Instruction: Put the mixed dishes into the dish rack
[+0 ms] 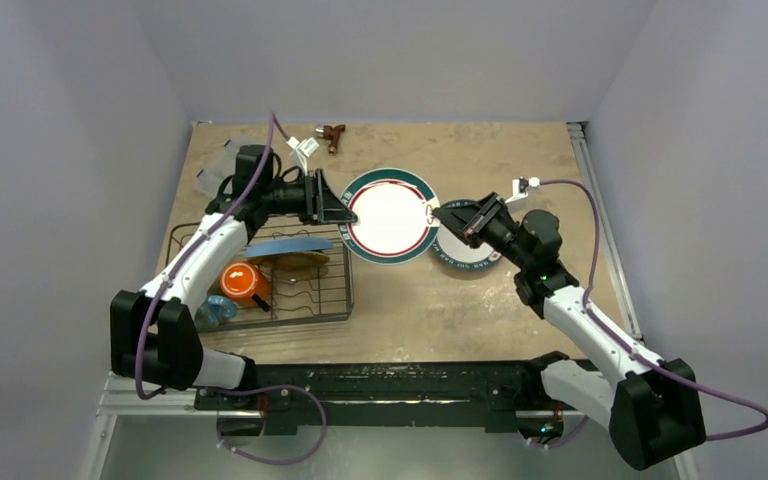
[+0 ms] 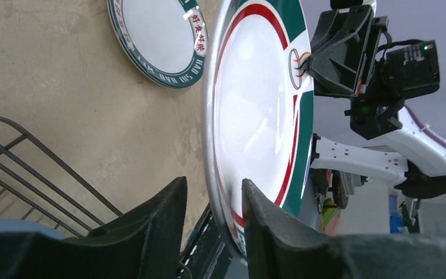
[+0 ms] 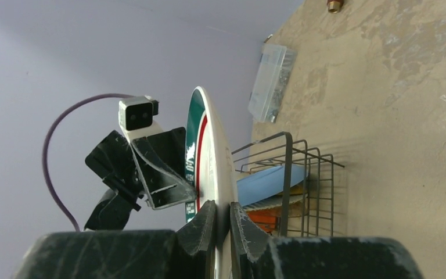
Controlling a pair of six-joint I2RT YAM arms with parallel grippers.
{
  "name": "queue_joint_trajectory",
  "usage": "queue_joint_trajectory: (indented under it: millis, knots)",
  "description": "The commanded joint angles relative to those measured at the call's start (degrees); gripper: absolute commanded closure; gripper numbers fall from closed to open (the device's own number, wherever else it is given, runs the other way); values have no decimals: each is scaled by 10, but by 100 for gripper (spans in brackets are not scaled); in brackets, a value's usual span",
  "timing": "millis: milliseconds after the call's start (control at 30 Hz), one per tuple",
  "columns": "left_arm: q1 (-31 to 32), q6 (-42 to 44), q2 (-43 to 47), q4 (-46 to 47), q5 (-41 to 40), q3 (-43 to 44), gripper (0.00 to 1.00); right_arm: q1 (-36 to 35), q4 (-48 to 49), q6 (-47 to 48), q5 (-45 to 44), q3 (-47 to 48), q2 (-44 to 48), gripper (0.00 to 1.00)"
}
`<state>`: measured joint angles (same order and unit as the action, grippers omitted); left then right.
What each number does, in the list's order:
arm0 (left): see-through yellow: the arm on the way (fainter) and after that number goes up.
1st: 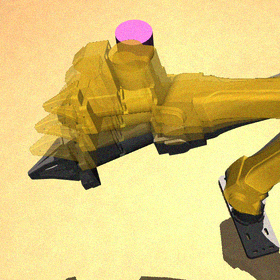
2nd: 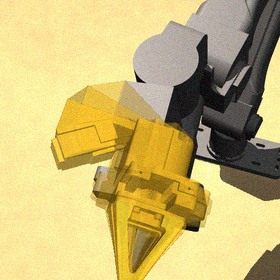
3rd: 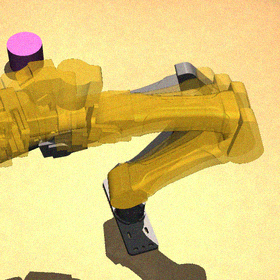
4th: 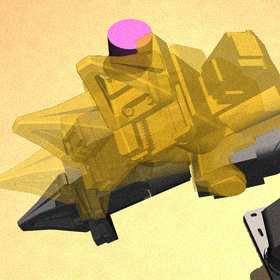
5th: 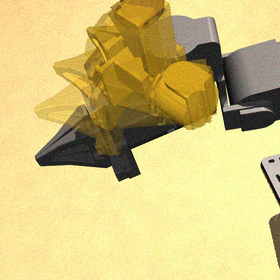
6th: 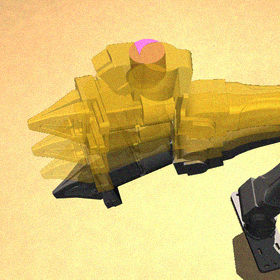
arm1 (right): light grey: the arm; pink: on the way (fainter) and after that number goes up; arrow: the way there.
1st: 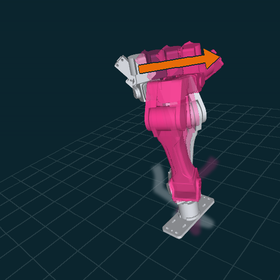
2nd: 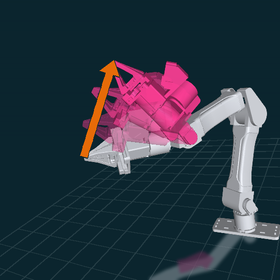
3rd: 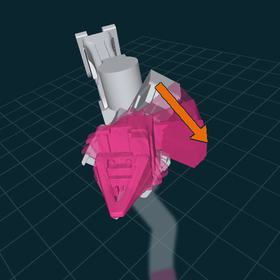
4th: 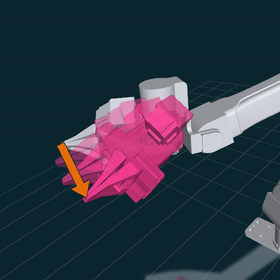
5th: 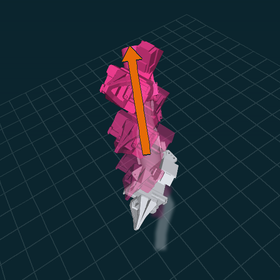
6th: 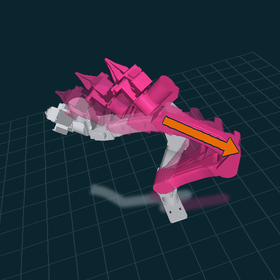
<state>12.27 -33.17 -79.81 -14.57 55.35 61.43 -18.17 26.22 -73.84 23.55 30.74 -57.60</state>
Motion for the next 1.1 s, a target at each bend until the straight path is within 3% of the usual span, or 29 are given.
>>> queue_joint_trajectory:
  millis: [0, 33, 100, 133, 200, 367, 500, 567, 600, 633, 667, 733, 800, 867, 933, 1067]
  knots:
    - [-4, 34, 19, -7, 6, 29, 74, -19, -6, 74, 17, 81, -25, 100]
    - [-4, 43, 24, -14, -1, 29, 82, -24, -38, 112, 26, 104, -35, 98]
    - [-4, 56, 36, -18, -11, 28, 100, -35, -106, 188, 48, 147, -59, 80]
    - [-3, 59, 43, -14, -13, 26, 100, -40, -129, 221, 65, 166, -71, 71]
    - [-4, 60, 54, -1, -8, 20, 100, -51, -181, 281, 93, 199, -99, 62]
    - [0, 68, 68, 16, 7, 14, 100, -81, -292, 423, 139, 278, -146, 60]
    - [12, 88, 74, 0, 0, 20, 100, -98, -304, 477, 152, 299, -136, 66]
    - [19, 105, 76, -26, -15, 30, 100, -103, -332, 500, 158, 319, -139, 93]
    - [21, 114, 78, -39, -26, 35, 100, -105, -346, 510, 147, 327, -139, 100]
    - [22, 120, 83, -49, -38, 37, 100, -108, -355, 517, 128, 332, -132, 100]
    - [21, 126, 92, -56, -58, 38, 97, -111, -358, 521, 106, 332, -123, 100]
    - [22, 142, 128, -65, -124, 29, 77, -125, -365, 528, 31, 330, -100, 100]
    - [22, 153, 179, -71, -230, 11, 58, -154, -388, 546, -77, 335, -77, 100]
    - [21, 159, 235, -78, -354, -10, 46, -191, -413, 566, -199, 344, -62, 100]
    - [19, 161, 289, -82, -465, -30, 36, -237, -440, 589, -328, 355, -51, 100]
    - [16, 156, 395, -60, -623, -73, 29, -346, -444, 660, -533, 369, -37, 100]
